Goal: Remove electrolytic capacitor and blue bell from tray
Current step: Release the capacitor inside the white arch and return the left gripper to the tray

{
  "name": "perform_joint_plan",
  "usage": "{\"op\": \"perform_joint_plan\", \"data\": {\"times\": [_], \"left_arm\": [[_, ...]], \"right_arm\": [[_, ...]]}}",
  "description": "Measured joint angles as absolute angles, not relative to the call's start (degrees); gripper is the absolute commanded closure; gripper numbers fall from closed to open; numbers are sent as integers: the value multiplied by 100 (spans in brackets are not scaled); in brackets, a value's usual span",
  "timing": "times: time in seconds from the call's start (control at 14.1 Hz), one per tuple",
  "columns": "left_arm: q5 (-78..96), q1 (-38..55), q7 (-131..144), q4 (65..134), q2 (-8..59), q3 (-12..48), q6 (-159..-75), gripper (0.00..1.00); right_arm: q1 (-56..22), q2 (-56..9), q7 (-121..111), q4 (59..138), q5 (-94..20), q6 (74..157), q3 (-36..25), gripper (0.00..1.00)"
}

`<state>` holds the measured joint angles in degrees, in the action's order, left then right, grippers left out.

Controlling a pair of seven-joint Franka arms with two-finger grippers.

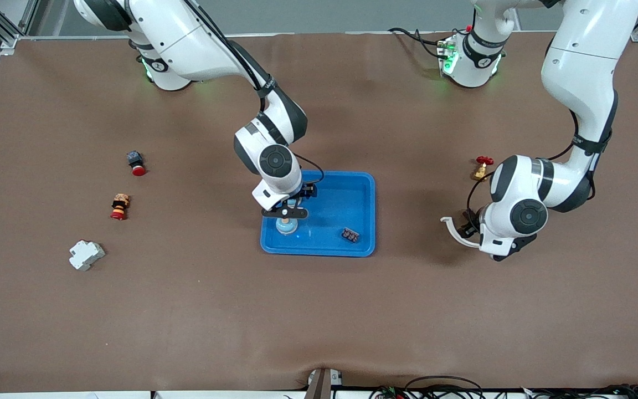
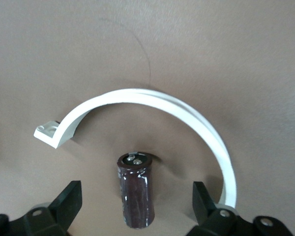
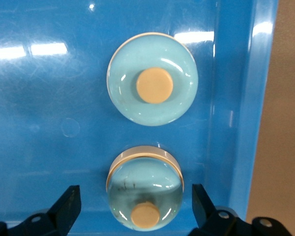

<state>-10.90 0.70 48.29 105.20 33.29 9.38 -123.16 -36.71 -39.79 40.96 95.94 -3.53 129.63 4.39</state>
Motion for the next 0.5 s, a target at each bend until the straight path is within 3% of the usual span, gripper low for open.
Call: {"op": "perform_joint_plan", "data": {"times": [0.07,0.35,0.5], "left_arm": [[-1090,71,4829,10470,3312,940,-12296,0],[-1090,74,4829,9846,3183,966,-11452,0],[-1090,99,4829,9459,3128,994,-11018,0]], "right_arm": [[-3671,-3979,4096,9594,-353,12963,438,46],[-3671,-3978,4096,9592,-353,12963,431,79],[-3670,-3978,4096,9590,-353,12964,428,88]]}}
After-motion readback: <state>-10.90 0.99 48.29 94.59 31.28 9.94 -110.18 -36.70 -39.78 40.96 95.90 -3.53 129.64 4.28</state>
